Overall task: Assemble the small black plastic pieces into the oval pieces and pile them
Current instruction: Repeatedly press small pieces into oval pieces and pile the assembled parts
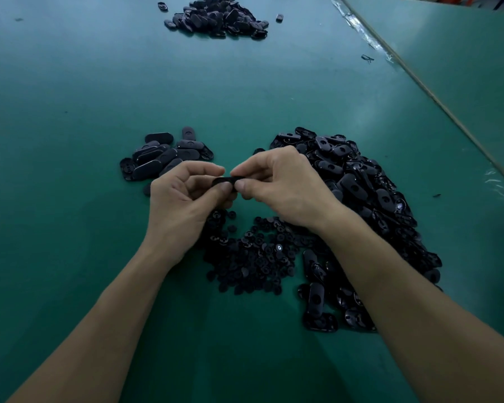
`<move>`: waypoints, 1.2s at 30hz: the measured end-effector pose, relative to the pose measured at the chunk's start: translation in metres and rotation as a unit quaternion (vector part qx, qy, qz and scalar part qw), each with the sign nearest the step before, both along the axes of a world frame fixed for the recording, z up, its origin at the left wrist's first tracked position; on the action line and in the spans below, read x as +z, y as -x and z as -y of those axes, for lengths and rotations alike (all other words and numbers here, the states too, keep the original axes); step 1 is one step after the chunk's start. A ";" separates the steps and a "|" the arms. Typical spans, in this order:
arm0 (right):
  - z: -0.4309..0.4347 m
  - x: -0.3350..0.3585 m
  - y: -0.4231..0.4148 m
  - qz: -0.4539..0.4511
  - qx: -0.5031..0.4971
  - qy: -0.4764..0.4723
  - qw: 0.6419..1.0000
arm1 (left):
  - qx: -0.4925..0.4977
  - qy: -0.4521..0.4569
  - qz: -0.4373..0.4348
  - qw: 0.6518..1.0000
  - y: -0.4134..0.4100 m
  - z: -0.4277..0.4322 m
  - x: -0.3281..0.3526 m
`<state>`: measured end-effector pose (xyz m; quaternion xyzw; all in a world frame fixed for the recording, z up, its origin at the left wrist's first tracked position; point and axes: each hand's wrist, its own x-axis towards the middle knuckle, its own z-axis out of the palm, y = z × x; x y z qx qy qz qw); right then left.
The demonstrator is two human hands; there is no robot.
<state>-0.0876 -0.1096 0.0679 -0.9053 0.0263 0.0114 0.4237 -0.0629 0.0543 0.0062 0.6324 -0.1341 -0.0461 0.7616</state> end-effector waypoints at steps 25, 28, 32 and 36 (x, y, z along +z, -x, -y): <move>0.000 -0.009 0.001 0.017 -0.023 -0.021 0.999 | -0.019 0.009 -0.035 0.999 -0.001 0.001 -0.002; 0.001 -0.008 0.001 0.016 -0.011 -0.020 1.000 | 0.001 -0.009 -0.018 1.000 -0.001 0.001 -0.002; 0.000 -0.006 -0.001 0.024 0.005 -0.013 1.000 | 0.021 -0.026 0.010 0.999 -0.002 -0.001 -0.001; 0.001 -0.006 -0.002 0.025 0.002 -0.026 0.999 | 0.031 -0.039 0.028 0.998 -0.002 -0.002 -0.002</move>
